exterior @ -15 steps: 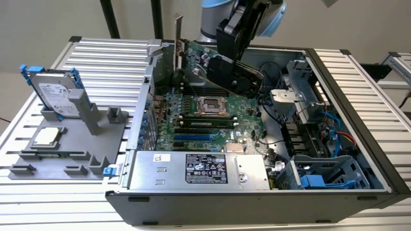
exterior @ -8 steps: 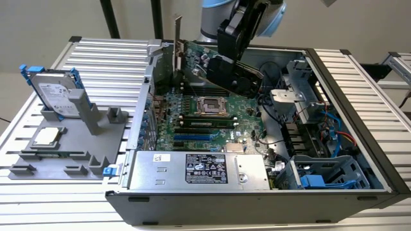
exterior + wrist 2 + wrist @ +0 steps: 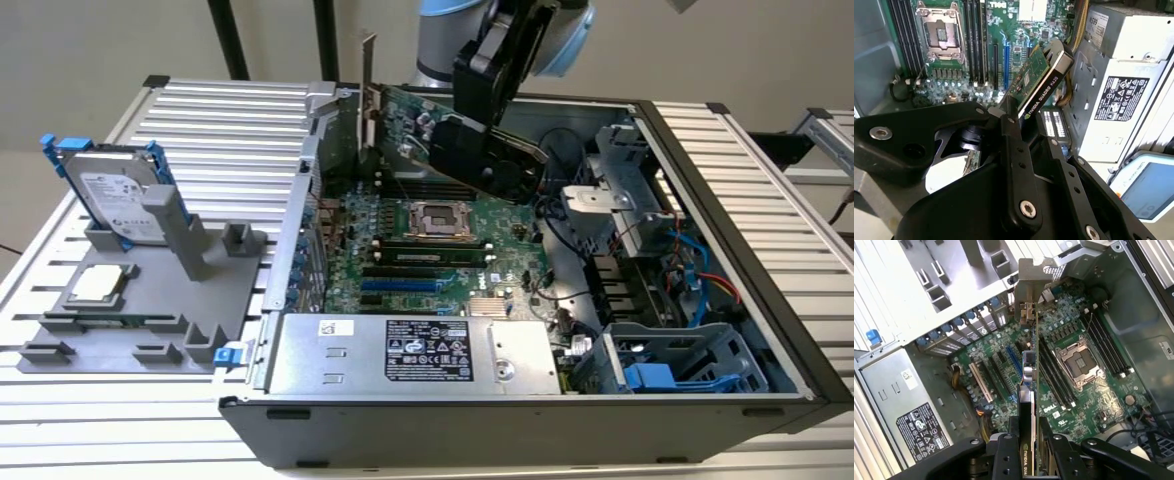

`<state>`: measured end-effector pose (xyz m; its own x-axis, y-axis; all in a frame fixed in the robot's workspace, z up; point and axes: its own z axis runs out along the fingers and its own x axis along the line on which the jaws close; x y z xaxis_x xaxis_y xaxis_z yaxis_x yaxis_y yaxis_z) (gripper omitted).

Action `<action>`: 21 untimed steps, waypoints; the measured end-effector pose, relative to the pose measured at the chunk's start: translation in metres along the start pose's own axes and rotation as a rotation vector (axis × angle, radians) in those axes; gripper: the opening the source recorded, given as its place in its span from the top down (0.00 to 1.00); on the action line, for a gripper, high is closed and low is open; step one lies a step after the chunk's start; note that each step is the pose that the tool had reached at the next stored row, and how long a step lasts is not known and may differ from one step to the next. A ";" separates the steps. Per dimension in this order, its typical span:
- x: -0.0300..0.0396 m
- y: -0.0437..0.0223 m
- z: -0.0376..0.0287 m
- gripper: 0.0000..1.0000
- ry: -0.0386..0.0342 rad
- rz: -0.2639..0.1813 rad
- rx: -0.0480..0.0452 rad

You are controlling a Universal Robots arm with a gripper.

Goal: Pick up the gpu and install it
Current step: 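Insert the gpu into the slot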

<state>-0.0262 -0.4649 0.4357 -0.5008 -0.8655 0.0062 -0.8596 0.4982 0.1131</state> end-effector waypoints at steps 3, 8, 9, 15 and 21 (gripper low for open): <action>0.0000 0.0000 0.0000 1.00 0.0008 -0.007 0.0000; 0.0000 0.0000 0.0000 1.00 0.0021 -0.018 0.0001; 0.0000 0.0000 0.0000 1.00 0.0022 -0.020 0.0001; 0.0000 0.0000 0.0000 1.00 0.0037 -0.032 0.0002; 0.0000 0.0000 0.0000 1.00 0.0054 -0.047 0.0003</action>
<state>-0.0261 -0.4649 0.4357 -0.4591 -0.8884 0.0062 -0.8824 0.4568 0.1131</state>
